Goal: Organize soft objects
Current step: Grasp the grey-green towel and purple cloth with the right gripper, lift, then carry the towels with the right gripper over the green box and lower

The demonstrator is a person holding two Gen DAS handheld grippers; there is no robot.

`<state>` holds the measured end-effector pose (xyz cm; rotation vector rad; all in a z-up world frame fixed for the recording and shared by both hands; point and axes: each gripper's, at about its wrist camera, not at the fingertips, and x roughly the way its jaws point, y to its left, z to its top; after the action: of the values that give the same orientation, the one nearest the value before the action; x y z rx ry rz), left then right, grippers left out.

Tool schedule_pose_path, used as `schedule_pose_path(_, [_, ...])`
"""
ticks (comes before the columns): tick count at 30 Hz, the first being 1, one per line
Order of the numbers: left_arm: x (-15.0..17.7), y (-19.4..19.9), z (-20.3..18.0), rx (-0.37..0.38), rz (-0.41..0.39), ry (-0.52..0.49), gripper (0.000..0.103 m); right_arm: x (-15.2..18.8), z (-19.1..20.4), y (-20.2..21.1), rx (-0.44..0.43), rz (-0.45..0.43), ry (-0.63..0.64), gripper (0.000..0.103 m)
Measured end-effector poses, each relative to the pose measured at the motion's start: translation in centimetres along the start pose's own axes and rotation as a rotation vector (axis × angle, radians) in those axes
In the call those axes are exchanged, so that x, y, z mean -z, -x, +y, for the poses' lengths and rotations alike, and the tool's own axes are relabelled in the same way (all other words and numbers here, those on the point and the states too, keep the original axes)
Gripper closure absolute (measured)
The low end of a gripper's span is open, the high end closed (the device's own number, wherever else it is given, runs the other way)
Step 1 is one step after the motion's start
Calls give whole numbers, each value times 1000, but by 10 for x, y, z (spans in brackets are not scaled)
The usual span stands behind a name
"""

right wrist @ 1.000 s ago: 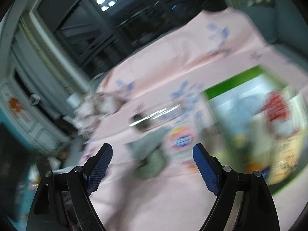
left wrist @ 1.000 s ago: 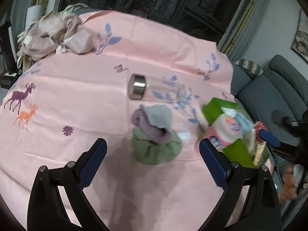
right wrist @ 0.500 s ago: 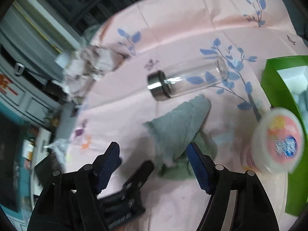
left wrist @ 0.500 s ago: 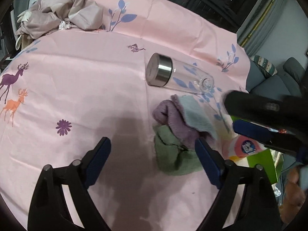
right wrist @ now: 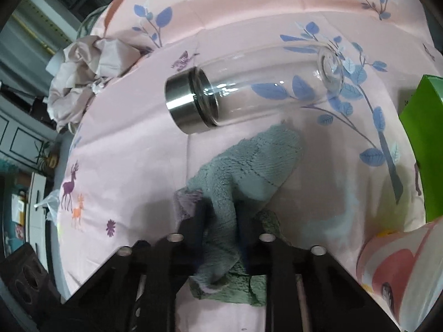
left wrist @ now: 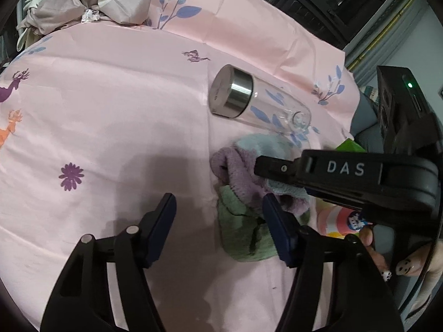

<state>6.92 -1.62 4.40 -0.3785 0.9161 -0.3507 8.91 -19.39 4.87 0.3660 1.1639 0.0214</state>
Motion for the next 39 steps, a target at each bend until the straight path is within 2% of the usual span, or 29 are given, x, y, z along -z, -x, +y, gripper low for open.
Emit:
schedule_pose_path(5, [0,8,-9,37,-18,-16,53,7,-1,21,-141,-36,-12,90])
schedule_pose_path(14, [4,48,-47,142,-94,-92,57,34,4,90,-268,-183,52,90])
schedule_pose_path(19, [6,71,-77,192,-124,-147,58,43,-7,134,-322,-267,60,90])
schedule_pose_path(23, [1,87,-110,237,-145,-186,58,47,-18,167,-330,-348,61,90])
schedule_pose_path(30, [-4,106,-167,274,-186,-296,58,58,-45,225,-335,-516,57,90])
schedule_pose_path(36, [-8,93,-221,308,-178,-395,58,59,-88,254,-329,-623,-4,90])
schedule_pose_path(39, [-6,78,-247,335,-155,-437,58,59,-111,266,-274,-687,-14,90])
